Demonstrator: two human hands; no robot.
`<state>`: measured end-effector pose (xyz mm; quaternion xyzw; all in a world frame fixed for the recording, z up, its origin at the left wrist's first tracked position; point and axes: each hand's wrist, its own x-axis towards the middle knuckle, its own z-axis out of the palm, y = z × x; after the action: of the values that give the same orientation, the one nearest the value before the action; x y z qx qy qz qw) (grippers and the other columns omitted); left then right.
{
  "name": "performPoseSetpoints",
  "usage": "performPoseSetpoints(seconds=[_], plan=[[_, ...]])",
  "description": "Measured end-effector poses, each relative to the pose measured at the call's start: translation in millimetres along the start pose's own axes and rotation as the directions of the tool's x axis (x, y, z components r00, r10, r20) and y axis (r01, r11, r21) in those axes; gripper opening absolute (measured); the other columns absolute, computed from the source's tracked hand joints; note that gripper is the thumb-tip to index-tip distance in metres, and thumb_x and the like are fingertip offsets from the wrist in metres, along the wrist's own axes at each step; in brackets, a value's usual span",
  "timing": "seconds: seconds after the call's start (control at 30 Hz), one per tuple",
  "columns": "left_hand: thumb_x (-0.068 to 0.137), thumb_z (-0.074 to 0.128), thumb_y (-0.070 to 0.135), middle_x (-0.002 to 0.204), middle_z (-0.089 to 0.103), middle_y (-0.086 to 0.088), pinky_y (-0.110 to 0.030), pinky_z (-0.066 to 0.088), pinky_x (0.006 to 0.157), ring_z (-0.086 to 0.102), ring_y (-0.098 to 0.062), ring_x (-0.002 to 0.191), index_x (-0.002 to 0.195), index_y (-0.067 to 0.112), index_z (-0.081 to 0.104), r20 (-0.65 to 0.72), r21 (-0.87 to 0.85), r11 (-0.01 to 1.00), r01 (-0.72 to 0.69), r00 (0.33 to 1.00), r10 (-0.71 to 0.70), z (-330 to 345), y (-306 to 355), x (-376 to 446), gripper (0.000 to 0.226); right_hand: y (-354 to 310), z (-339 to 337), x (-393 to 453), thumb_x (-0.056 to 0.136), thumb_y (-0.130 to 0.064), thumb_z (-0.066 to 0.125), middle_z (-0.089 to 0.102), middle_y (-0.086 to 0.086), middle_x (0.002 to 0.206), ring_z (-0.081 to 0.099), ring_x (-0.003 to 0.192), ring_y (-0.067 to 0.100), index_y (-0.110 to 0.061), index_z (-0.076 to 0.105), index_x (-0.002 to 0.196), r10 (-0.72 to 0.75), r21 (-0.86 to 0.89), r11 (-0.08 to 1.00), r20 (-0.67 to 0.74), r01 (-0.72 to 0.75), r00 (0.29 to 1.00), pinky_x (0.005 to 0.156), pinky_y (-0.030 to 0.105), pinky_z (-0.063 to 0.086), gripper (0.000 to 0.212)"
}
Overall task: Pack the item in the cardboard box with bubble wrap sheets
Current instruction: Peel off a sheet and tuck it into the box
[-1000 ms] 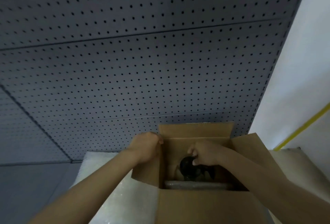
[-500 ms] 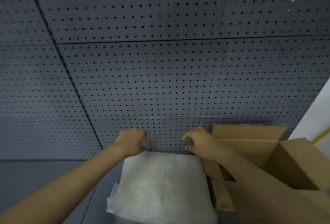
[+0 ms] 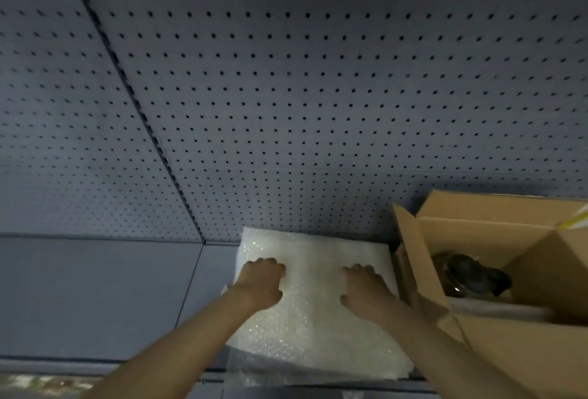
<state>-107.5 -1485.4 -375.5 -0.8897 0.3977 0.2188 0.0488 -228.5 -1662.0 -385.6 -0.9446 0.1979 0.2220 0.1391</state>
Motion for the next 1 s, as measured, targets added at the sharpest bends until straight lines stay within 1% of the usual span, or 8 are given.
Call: performPoseSetpoints(seconds=[0.13, 0.27, 0.37, 0.47, 0.53, 0.67, 0.77, 1.0], plan=[[0.095, 0.045, 0.036, 0.144, 0.042, -0.006, -0.037, 0.034, 0.106, 0.045, -0.026, 0.126, 0.144, 0.021, 0.038, 0.072, -0.006, 1.000, 0.017, 0.997, -0.016, 46.5, 4.9, 10.5, 0.052, 14.5, 50.7, 14.2, 0.094, -0.031, 0.046, 0.026, 0.009, 0.148, 0.030, 0.130, 0.032, -0.021, 0.029, 0.147, -0.002, 0.058, 0.998, 0.140, -0.007, 0.990, 0.106, 0.036, 0.032, 0.056], [0.094, 0.045, 0.035, 0.148, 0.038, -0.006, -0.038, 0.038, 0.102, 0.046, -0.027, 0.125, 0.142, 0.021, 0.038, -0.003, 0.006, 0.999, 0.048, 0.999, -0.048, 68.0, -14.3, 3.0, 0.051, 4.5, 76.8, 19.7, 0.093, -0.039, 0.046, 0.015, 0.003, 0.152, 0.021, 0.134, 0.032, -0.028, 0.026, 0.147, -0.086, 0.041, 0.996, 0.015, 0.086, 0.996, 0.112, 0.035, 0.025, 0.059], [0.094, 0.046, 0.034, 0.148, 0.037, -0.005, -0.038, 0.039, 0.103, 0.046, -0.026, 0.125, 0.143, 0.024, 0.035, -0.003, -0.011, 0.995, 0.094, 0.996, -0.094, 68.1, -37.2, -2.2, 0.052, -15.2, 80.5, 26.9, 0.092, -0.037, 0.049, 0.020, 0.003, 0.150, 0.023, 0.133, 0.032, -0.029, 0.036, 0.143, -0.115, 0.080, 0.990, -0.031, 0.117, 0.993, 0.112, 0.034, 0.024, 0.053], [0.094, 0.048, 0.031, 0.147, 0.038, -0.002, -0.037, 0.038, 0.104, 0.046, -0.023, 0.126, 0.142, 0.026, 0.037, 0.019, -0.065, 0.993, 0.102, 0.995, -0.101, 67.0, -51.6, -1.5, 0.050, -25.6, 79.3, 34.0, 0.089, -0.030, 0.047, 0.039, 0.004, 0.136, 0.036, 0.128, 0.031, -0.022, 0.057, 0.121, 0.007, 0.185, 0.982, -0.224, 0.036, 0.975, 0.106, 0.033, 0.032, 0.035], [0.094, 0.048, 0.031, 0.147, 0.037, -0.001, -0.037, 0.037, 0.104, 0.046, -0.023, 0.126, 0.142, 0.026, 0.038, 0.022, -0.079, 0.993, 0.086, 0.996, -0.085, 68.3, -54.7, -0.8, 0.049, -20.3, 76.2, 38.3, 0.087, -0.027, 0.048, 0.038, 0.007, 0.138, 0.035, 0.131, 0.031, -0.020, 0.052, 0.125, 0.212, 0.299, 0.948, -0.323, -0.113, 0.922, 0.107, 0.036, 0.030, 0.038], [0.094, 0.048, 0.029, 0.150, 0.033, -0.002, -0.037, 0.037, 0.105, 0.043, -0.024, 0.128, 0.144, 0.026, 0.036, 0.024, -0.097, 0.994, 0.058, 0.998, -0.055, 72.0, -57.5, -1.3, 0.051, -1.7, 63.7, 38.2, 0.085, -0.028, 0.066, 0.031, 0.017, 0.149, 0.031, 0.136, 0.036, -0.011, 0.028, 0.144, 0.635, 0.661, 0.617, -0.097, -0.427, 0.767, 0.109, 0.043, 0.031, 0.073], [0.095, 0.048, 0.028, 0.153, 0.029, -0.001, -0.035, 0.035, 0.107, 0.041, -0.022, 0.131, 0.145, 0.027, 0.035, 0.028, -0.128, 0.991, 0.035, 0.999, -0.032, 74.1, -62.9, -1.1, 0.052, 6.4, 63.2, 38.4, 0.085, -0.020, 0.067, 0.047, 0.020, 0.140, 0.049, 0.125, 0.036, -0.002, 0.034, 0.141, 0.648, 0.772, 0.505, -0.045, -0.385, 0.760, 0.098, 0.036, 0.042, 0.068], [0.095, 0.049, 0.031, 0.158, 0.017, 0.000, -0.033, 0.024, 0.116, 0.029, -0.022, 0.140, 0.149, 0.026, 0.027, 0.104, -0.168, 0.986, -0.014, 0.994, 0.032, 73.7, -70.8, -3.4, 0.059, 4.2, 56.1, 21.2, 0.085, -0.018, 0.063, 0.063, 0.020, 0.118, 0.061, 0.102, 0.035, 0.000, 0.055, 0.121, 0.623, 0.736, 0.576, -0.114, -0.355, 0.774, 0.077, 0.028, 0.047, 0.041]])
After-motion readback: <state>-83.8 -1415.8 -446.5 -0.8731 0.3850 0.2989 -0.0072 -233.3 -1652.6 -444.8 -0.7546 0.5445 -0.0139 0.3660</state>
